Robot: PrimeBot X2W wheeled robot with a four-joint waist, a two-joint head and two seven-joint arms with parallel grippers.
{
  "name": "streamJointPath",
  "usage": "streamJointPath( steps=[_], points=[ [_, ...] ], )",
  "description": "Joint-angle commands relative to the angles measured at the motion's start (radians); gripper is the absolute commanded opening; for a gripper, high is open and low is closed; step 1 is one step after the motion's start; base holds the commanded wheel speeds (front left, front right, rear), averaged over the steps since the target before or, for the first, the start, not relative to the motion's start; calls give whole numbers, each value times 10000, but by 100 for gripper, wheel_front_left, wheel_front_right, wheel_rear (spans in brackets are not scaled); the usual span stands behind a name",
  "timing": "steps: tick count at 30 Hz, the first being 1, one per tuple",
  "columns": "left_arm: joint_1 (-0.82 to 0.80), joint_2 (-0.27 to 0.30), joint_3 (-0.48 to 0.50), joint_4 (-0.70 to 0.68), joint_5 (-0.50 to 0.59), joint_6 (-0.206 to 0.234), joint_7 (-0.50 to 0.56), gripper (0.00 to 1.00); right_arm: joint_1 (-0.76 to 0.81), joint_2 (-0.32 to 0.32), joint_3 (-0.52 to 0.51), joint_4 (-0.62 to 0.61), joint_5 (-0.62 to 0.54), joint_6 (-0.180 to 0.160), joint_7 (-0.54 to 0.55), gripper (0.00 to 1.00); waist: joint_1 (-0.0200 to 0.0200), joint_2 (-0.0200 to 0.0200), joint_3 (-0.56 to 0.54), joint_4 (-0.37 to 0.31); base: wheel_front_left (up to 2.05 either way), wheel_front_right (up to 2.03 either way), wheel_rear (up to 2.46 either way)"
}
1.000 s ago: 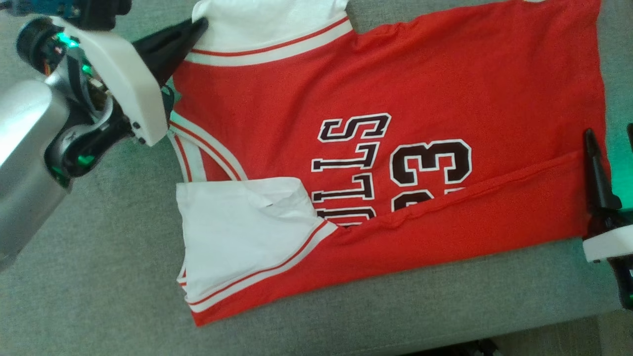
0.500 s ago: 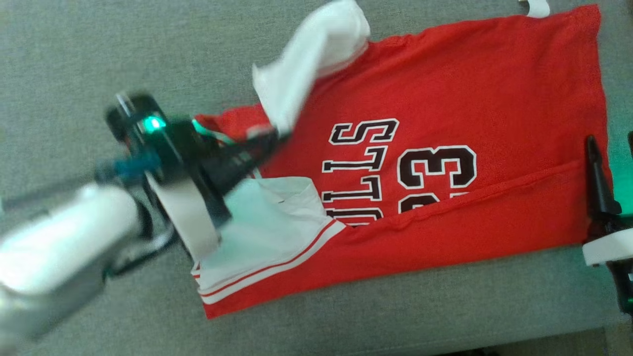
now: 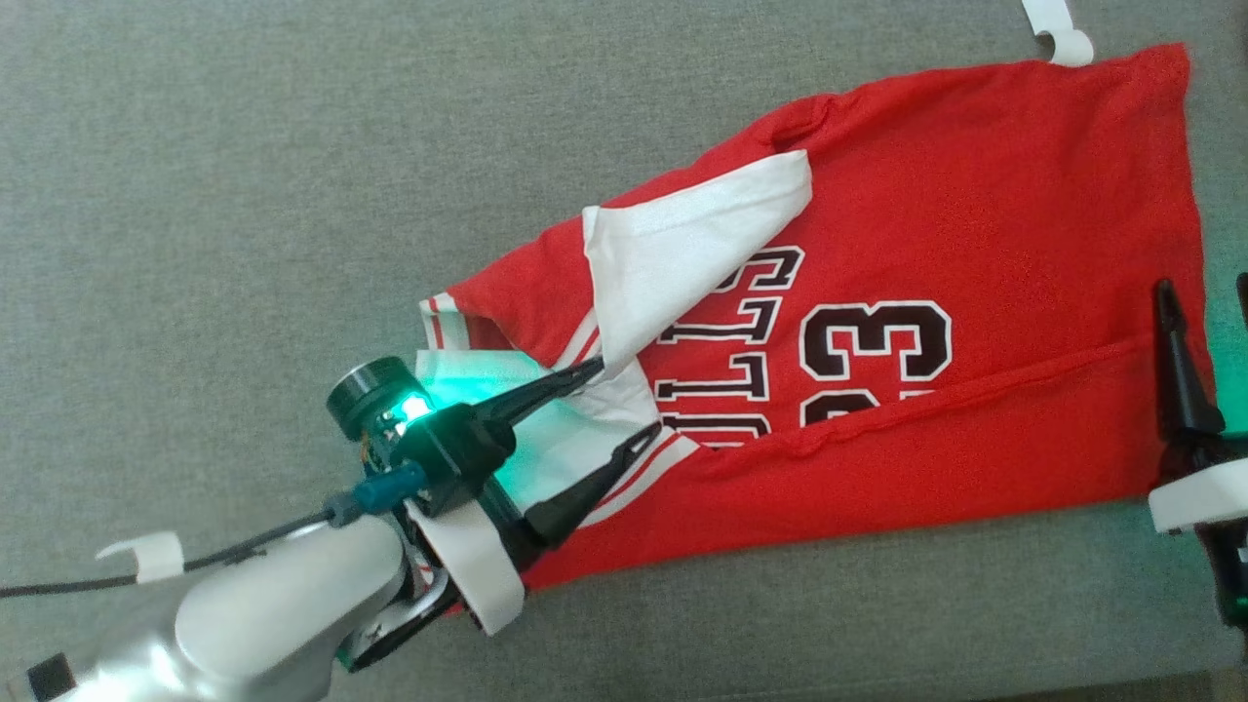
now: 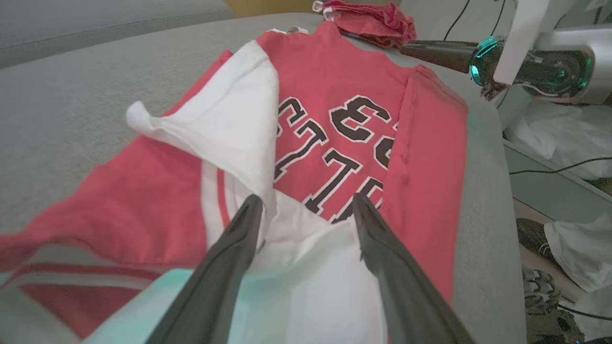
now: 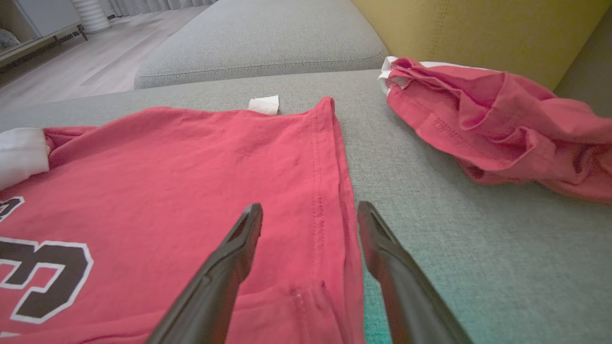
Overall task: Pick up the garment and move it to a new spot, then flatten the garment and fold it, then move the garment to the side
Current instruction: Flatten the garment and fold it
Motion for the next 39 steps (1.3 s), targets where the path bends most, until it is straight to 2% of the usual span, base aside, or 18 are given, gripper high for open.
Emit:
streamJointPath(
  steps=[1,7,12,20,25,26,27,29,30,39],
  points=[
    [-38,172,530,-222,-191,211,-147,100,319,-224,130,-200,104,-7,-44,100,1,0,-107,38,0,0,0],
    [-255,77,1162,-369,-555,987,-28,100,349,-225,241,-131,152,-7,-57,100,1,0,-210,42,0,0,0],
    [-676,-351,1316,368,-495,1528,403,100,279,-233,430,-69,161,-7,-48,100,1,0,-148,-3,0,0,0],
    [-1221,-1062,1476,1632,-802,1626,899,100,203,-290,514,16,138,-7,-64,100,1,0,-22,-57,0,0,0],
    [-1576,-1184,1487,2018,-918,1514,1275,100,163,-316,586,111,164,-7,-114,100,1,0,36,-132,0,0,0],
    [-1616,-1173,1488,2038,-954,1483,1344,91,157,-316,601,140,167,-7,-131,100,1,0,39,-145,0,0,0],
    [-1656,-1148,1475,2045,-969,1442,1407,58,154,-305,617,172,160,-7,-154,100,1,0,38,-154,0,0,0],
    [-1699,-1109,1493,2024,-1012,1412,1459,24,153,-284,628,231,152,-7,-192,100,1,0,27,-168,0,0,0],
    [-1712,-1066,1500,1968,-1049,1396,1500,0,154,-275,632,281,151,-7,-222,100,1,0,20,-174,0,0,0],
    [-2136,-629,1572,1299,-622,1491,1362,0,-108,-363,648,284,126,-7,-263,100,1,0,9,-109,0,0,0]
  ],
)
